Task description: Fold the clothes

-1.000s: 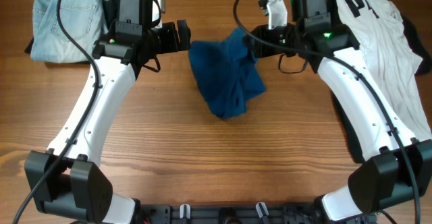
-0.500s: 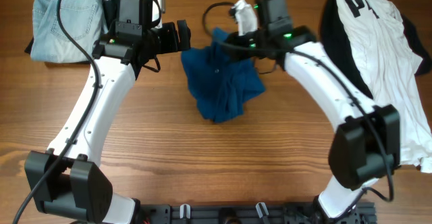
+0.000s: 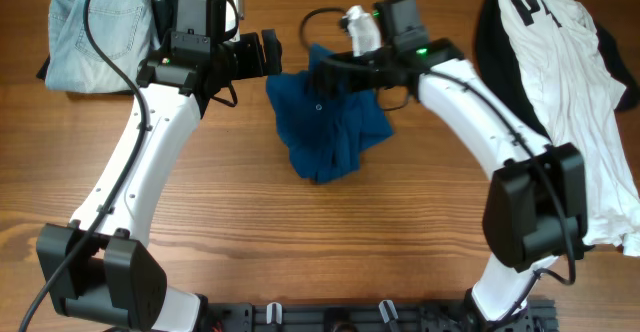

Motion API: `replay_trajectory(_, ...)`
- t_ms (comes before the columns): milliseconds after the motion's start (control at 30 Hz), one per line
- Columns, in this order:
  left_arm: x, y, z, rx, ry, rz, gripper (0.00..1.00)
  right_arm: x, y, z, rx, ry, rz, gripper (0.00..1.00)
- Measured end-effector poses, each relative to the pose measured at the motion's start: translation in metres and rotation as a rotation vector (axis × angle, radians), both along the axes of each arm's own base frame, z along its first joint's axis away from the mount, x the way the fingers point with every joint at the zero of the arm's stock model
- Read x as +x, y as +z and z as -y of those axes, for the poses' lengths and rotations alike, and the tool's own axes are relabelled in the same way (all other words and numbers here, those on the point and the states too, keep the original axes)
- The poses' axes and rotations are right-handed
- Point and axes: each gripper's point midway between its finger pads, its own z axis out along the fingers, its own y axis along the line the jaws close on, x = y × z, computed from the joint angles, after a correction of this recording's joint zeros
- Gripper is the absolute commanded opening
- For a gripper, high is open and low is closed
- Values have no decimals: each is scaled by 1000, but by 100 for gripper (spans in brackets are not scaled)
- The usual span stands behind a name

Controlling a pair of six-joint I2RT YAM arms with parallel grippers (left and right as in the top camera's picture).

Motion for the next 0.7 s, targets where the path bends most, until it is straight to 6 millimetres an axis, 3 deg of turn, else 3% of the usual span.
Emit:
replay_trajectory(133,0,0,-1,4,4,1,100,11,-1,49,-6,-133,-64,76)
replay_trajectory(233,0,0,-1,6,6,1,100,10,-4,58,-9,-162,-91,68)
replay_trajectory(500,0,0,-1,6,6,1,100,7,-13,22,24,-122,-87,61)
replay_trajectory(700,-1,-1,-2,7,6,-4,100,13,-49,1,17,-151,-130,58)
